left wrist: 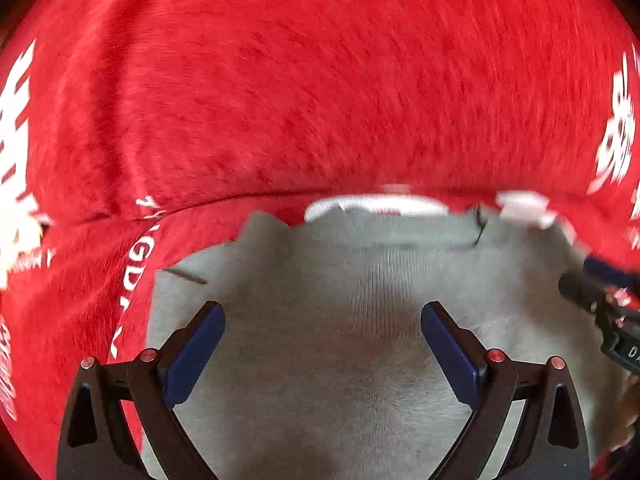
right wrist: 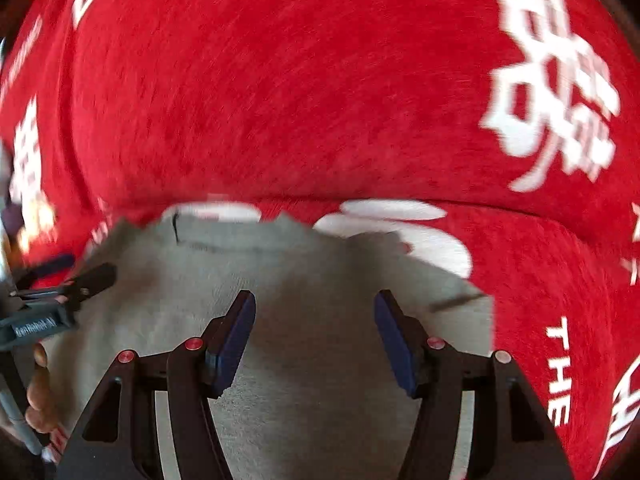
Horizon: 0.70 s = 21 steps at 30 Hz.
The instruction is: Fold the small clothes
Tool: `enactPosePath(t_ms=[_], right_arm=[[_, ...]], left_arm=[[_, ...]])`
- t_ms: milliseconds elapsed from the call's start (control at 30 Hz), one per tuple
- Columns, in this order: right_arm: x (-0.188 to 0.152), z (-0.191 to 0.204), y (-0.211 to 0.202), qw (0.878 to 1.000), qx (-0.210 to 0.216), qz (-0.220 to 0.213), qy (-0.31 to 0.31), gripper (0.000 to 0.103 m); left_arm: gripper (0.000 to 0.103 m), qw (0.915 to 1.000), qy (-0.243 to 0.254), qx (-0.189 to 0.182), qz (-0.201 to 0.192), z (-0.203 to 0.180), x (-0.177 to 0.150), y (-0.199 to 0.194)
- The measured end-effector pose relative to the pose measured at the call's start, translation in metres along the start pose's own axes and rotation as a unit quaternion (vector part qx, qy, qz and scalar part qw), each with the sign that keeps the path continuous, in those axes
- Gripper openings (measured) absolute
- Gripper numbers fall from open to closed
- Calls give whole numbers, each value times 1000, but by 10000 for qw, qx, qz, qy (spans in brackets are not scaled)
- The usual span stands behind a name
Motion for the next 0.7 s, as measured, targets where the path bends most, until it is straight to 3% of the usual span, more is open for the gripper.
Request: enactPosePath(t_ms=[67,100,133,167,300,433,533,700], right_arm=[[-5,-5,11,9996,-210,179,-43,66],[-8,-15,17,9989,-416,238,10,66],[-11,-23,19,9984,-513,230,107,65],[-15,-33,21,9981,-502,198,294,65],[-25,-67,16,9938,-299,123,1066,68],[-31,-55,-14,9953,-706,-52,662,69],[-43,-41,-46,9963,-531,-331,590,69],[-68,9,-74,9987,-127,-448,207,69]], left_arm=[[99,9995,33,286,119,4,-5,15],[99,9993,-68,294,218,14,-8,22],[99,9993,-240,69,265,24,-9,25],[99,9989,-384,-76,268,32,-9,24],[99,9990,-389,16,236,40,-9,21],[99,9995,-229,234,29,34,-19,0],[99,9996,-215,70,-161,29,-32,-26],[99,9987,-173,-204,-444,13,-63,-72]])
Point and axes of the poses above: each gripper's, at about its wrist camera, not at the fingertips, and y roughly the way its jaws point, z to its left, x to its top, the point moved 1 cm from there along y, roughly the way its jaws point, and after that the axes turned 6 degrees about -y, right-handed, at the moved point
